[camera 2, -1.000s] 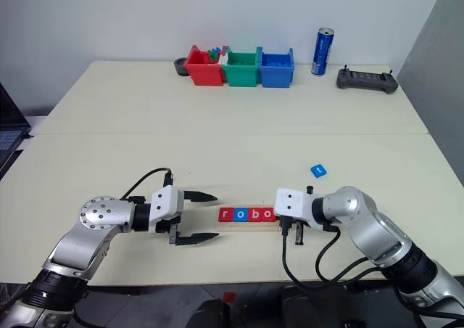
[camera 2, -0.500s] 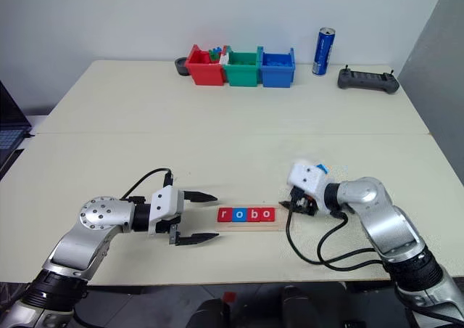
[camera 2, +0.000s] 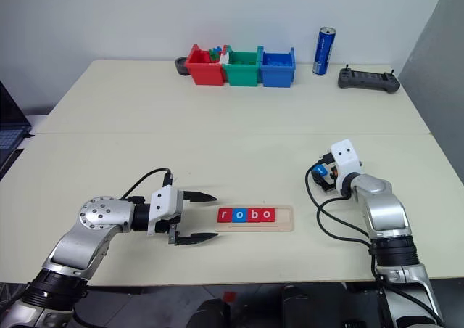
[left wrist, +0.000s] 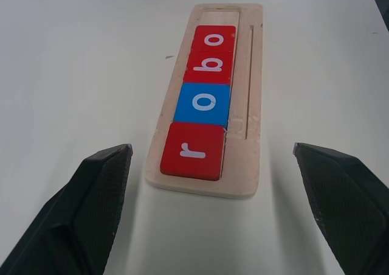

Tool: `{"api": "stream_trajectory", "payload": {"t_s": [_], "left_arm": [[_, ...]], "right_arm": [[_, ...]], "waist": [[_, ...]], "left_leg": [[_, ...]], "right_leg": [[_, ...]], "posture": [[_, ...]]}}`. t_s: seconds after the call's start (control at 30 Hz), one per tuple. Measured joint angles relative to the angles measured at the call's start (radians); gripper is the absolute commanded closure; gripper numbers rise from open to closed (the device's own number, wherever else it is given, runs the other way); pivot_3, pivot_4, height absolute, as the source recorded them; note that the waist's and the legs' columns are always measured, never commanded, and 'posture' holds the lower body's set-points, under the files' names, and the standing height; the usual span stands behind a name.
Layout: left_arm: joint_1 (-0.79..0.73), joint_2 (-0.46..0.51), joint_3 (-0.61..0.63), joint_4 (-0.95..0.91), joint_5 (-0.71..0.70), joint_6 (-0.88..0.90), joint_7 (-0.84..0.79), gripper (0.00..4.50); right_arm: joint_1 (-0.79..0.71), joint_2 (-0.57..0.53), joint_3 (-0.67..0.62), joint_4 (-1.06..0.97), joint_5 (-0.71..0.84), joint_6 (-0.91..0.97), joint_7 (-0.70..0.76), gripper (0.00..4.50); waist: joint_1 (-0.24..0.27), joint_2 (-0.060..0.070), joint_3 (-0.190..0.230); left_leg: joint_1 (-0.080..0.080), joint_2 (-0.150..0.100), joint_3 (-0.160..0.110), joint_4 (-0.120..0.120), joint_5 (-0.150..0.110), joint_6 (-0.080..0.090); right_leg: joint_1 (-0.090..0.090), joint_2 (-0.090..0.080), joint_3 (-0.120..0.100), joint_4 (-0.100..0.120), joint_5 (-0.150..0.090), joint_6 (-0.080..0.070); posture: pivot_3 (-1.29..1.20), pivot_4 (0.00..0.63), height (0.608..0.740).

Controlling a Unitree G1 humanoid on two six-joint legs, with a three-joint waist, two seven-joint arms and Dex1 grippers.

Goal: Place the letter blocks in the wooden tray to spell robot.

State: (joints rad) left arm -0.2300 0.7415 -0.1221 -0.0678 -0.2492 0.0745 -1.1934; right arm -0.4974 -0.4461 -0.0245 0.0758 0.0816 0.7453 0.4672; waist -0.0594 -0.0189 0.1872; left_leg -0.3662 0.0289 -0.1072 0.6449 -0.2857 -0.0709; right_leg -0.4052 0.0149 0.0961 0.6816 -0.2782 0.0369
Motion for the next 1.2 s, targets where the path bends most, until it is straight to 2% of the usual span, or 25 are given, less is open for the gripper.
{"api": "stream_trajectory", "payload": {"t_s": [0.07, 0.27, 0.4, 0.63, 0.83, 1.2], "left_arm": [[0.000, 0.000, 0.000, 0.000, 0.000, 0.000, 0.000, 0.00], [0.016, 0.004, 0.002, 0.000, -0.001, -0.009, -0.003, 0.00], [0.021, 0.010, 0.013, 0.000, -0.016, -0.009, -0.016, 0.00], [0.017, 0.021, 0.031, 0.006, -0.025, -0.017, -0.041, 0.00], [-0.020, 0.021, 0.039, 0.025, -0.033, -0.016, -0.053, 0.00], [-0.040, 0.018, 0.042, 0.038, -0.050, -0.009, -0.062, 0.00]], "right_arm": [[0.000, 0.003, -0.014, 0.000, 0.028, 0.031, 0.013, 0.92], [0.025, 0.007, -0.033, -0.036, 0.064, 0.070, 0.013, 3.05], [0.066, 0.015, -0.031, -0.104, 0.068, 0.086, 0.008, 3.05], [0.255, 0.022, -0.015, -0.401, 0.103, 0.185, -0.009, 3.05], [0.433, 0.089, -0.036, -0.628, 0.131, 0.254, -0.095, 3.05], [0.564, 0.214, -0.047, -0.803, 0.139, 0.342, -0.244, 3.05]], "waist": [[0.000, 0.000, 0.000], [0.000, 0.000, 0.000], [0.000, 0.000, 0.000], [0.001, 0.000, 0.000], [0.002, 0.000, 0.000], [0.002, 0.000, 0.000]], "left_leg": [[0.000, 0.000, 0.000, 0.000, 0.000, 0.000], [0.000, 0.000, 0.000, 0.000, 0.000, 0.000], [0.000, 0.000, 0.000, 0.000, 0.000, 0.000], [0.000, 0.000, 0.000, 0.000, 0.000, 0.000], [0.000, 0.000, 0.000, 0.000, 0.000, 0.000], [0.000, 0.000, 0.000, 0.000, 0.000, 0.000]], "right_leg": [[0.000, 0.000, 0.000, 0.000, 0.000, 0.000], [0.000, 0.000, 0.000, 0.000, 0.000, 0.000], [0.000, 0.000, 0.000, 0.000, 0.000, 0.000], [0.000, 0.000, 0.000, 0.000, 0.000, 0.000], [0.000, 0.000, 0.000, 0.000, -0.001, 0.001], [0.000, 0.000, 0.000, 0.000, -0.002, 0.003]], "posture": [[0.00, 0.150, 0.740], [0.00, 0.150, 0.740], [0.00, 0.150, 0.740], [0.00, 0.150, 0.740], [0.00, 0.150, 0.740], [0.00, 0.150, 0.740]]}}
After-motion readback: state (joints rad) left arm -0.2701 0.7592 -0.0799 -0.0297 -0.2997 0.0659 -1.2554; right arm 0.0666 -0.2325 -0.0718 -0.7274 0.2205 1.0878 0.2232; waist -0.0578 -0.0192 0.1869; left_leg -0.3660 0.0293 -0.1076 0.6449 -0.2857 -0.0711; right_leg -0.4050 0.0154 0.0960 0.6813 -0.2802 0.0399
